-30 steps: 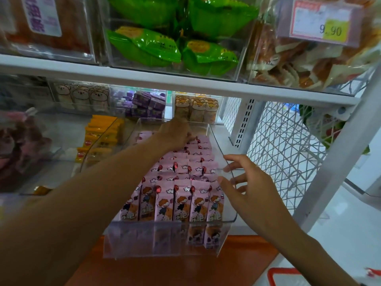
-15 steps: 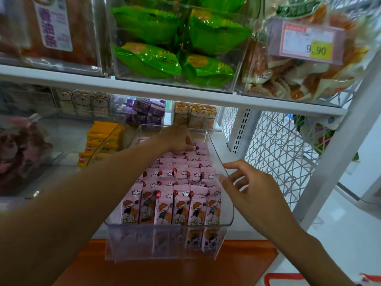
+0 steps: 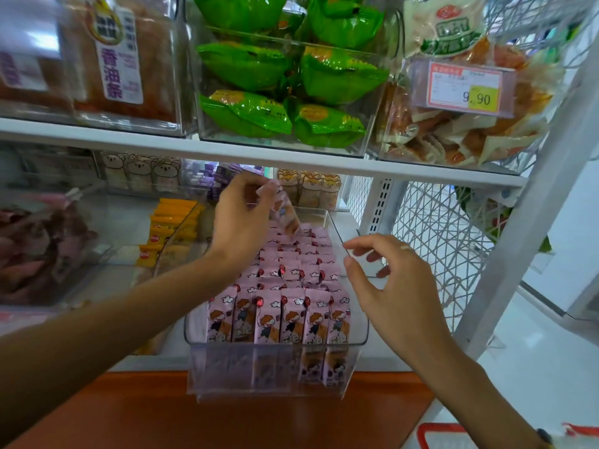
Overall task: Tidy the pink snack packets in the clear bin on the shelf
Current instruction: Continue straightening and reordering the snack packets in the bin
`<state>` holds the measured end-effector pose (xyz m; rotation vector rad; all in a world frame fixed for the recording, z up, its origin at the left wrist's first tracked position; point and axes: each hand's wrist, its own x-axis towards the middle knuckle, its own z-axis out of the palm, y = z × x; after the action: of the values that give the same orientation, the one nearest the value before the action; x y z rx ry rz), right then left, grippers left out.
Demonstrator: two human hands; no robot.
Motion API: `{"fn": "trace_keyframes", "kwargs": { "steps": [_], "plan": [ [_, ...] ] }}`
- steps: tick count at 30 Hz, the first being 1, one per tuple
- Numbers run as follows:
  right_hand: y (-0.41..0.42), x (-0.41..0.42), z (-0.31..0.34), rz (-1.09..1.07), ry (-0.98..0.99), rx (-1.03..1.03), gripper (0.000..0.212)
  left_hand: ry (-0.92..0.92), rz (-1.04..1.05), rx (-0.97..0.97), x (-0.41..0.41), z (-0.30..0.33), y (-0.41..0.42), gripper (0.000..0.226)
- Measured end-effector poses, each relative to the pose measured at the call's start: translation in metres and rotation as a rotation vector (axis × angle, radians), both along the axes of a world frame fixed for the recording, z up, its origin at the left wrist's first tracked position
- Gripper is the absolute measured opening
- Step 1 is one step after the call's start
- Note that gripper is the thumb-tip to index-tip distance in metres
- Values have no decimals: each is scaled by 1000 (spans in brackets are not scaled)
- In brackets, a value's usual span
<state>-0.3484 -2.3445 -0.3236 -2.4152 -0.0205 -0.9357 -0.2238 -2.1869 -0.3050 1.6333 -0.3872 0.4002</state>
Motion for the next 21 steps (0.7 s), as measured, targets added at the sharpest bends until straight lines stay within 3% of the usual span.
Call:
{"fn": "trace_keyframes", "kwargs": {
  "steps": [5,10,14,16,21],
  "plan": [
    [38,-3,-3,257,161,97,61,48,-196,-159,-64,-4,26,13],
    [58,1,-7,476,294,369,31,55,-284,-185,-80,-13,36,13],
    [55,13,-5,532,430,1036,21,7,-263,-67,-79,-21,43,18],
    [55,13,-2,620,440,1226,23,-16,-271,33,-82,-23,42,23],
    [61,13,-2,625,389,1211,34,-88,-248,206,-93,-29,37,42]
  ]
}}
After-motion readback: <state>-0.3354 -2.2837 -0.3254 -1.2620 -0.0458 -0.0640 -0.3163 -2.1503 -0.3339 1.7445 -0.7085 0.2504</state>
